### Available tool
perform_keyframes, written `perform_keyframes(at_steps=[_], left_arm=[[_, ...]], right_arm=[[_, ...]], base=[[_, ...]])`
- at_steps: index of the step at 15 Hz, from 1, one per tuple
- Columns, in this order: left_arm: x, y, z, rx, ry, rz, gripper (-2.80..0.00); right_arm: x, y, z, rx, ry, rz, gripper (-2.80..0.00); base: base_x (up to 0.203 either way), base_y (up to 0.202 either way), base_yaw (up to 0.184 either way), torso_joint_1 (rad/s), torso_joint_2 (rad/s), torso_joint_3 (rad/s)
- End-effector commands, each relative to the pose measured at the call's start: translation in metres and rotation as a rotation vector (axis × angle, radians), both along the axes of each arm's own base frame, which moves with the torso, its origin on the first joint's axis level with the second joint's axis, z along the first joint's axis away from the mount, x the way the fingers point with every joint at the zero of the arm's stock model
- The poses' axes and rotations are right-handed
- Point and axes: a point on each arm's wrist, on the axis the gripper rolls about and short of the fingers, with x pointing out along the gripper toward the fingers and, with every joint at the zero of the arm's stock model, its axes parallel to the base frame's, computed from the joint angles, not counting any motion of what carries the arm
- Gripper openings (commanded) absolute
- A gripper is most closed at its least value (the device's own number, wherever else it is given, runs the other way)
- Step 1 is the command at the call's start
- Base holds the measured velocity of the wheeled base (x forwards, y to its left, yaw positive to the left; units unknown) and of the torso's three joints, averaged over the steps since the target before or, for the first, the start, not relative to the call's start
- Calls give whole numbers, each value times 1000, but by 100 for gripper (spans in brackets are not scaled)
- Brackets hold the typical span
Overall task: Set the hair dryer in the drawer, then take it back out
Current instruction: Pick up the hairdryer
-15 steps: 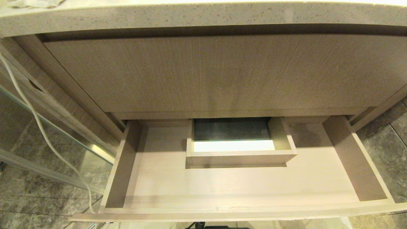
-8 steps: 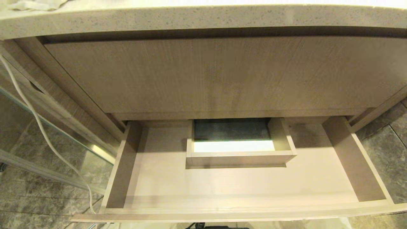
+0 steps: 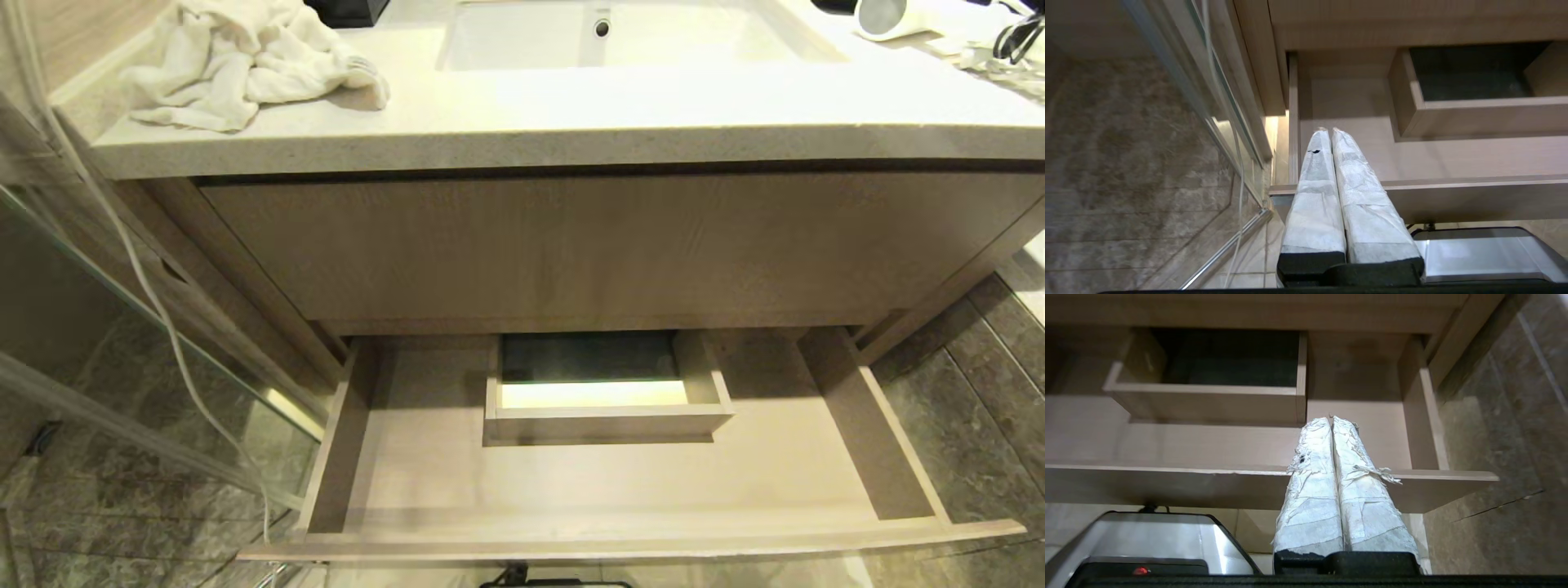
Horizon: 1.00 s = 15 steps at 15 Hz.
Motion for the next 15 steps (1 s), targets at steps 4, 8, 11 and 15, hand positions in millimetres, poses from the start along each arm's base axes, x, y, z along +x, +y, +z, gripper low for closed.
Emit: perform_keyframes(at_steps=[4,8,11,15], left_arm=[[0,0,0,0,2,0,-280],[0,0,0,0,1,0,-280],[0,0,0,0,2,0,-280],[0,0,0,0,1,0,-280]], right_arm=[[0,0,0,-3,1,1,-280],[0,0,0,-3,-1,4,-280],[0,0,0,-3,-1,2,-280],[0,0,0,-3,-2,2,-280]], base=[[0,0,0,348,-497,-223],[0,0,0,333,-511,-241],[0,0,0,297,-544,-252],[0,0,0,306,-575,-273]])
